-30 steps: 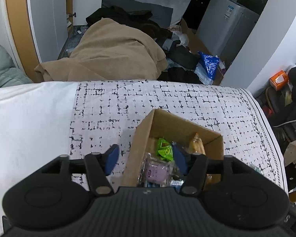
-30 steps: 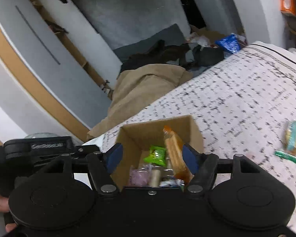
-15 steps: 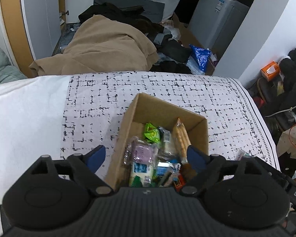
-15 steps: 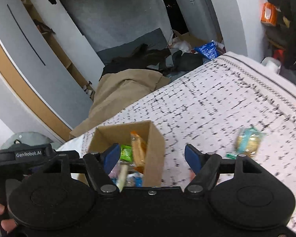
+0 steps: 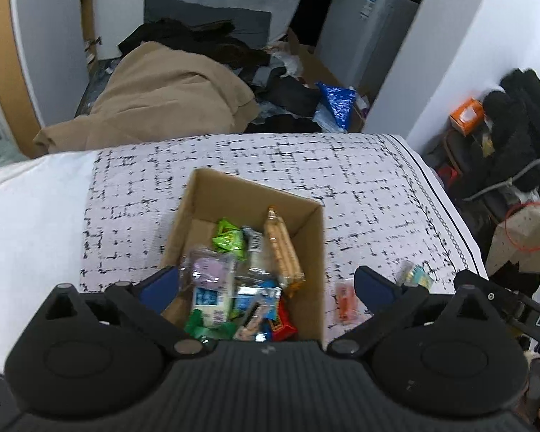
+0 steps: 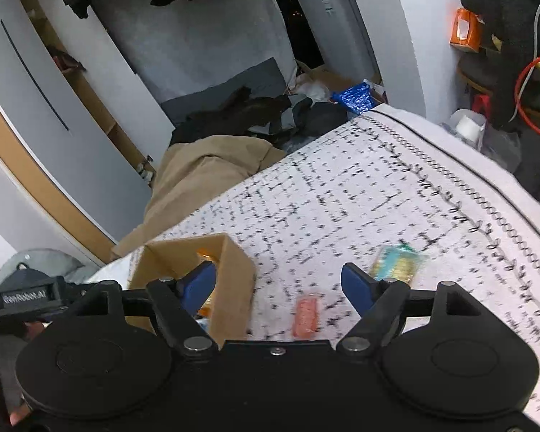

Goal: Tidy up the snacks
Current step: 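Move both grippers back toward the orange stick packet and round yellow packet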

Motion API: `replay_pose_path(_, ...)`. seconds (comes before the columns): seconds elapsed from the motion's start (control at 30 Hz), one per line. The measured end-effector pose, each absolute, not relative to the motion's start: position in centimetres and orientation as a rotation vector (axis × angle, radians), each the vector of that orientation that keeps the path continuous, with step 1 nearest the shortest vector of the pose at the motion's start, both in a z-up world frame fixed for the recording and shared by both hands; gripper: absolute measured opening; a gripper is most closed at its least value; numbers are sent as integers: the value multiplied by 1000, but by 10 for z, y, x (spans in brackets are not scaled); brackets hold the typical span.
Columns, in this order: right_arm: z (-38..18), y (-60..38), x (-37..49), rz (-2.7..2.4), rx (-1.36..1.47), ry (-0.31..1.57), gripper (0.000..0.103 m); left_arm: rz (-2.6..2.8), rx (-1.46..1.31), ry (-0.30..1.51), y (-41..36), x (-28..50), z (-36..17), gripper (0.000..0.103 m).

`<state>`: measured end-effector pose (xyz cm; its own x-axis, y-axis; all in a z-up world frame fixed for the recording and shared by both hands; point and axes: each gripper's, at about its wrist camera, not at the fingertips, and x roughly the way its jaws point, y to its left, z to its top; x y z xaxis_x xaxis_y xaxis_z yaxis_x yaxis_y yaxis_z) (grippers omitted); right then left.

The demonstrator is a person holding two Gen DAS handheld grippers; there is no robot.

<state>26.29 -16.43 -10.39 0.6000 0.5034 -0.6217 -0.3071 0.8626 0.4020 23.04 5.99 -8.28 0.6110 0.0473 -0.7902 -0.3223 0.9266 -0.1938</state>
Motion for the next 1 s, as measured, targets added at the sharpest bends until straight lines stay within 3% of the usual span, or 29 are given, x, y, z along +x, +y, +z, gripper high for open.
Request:
replay_pose_path(0.77,-150,-241,310,335,453,886,76,146,-350,900,-18,283,-105,102)
replay_pose_path(1.0,-169,-246,324,322,497,924,75,129,-371,897,-39,299,-132,93)
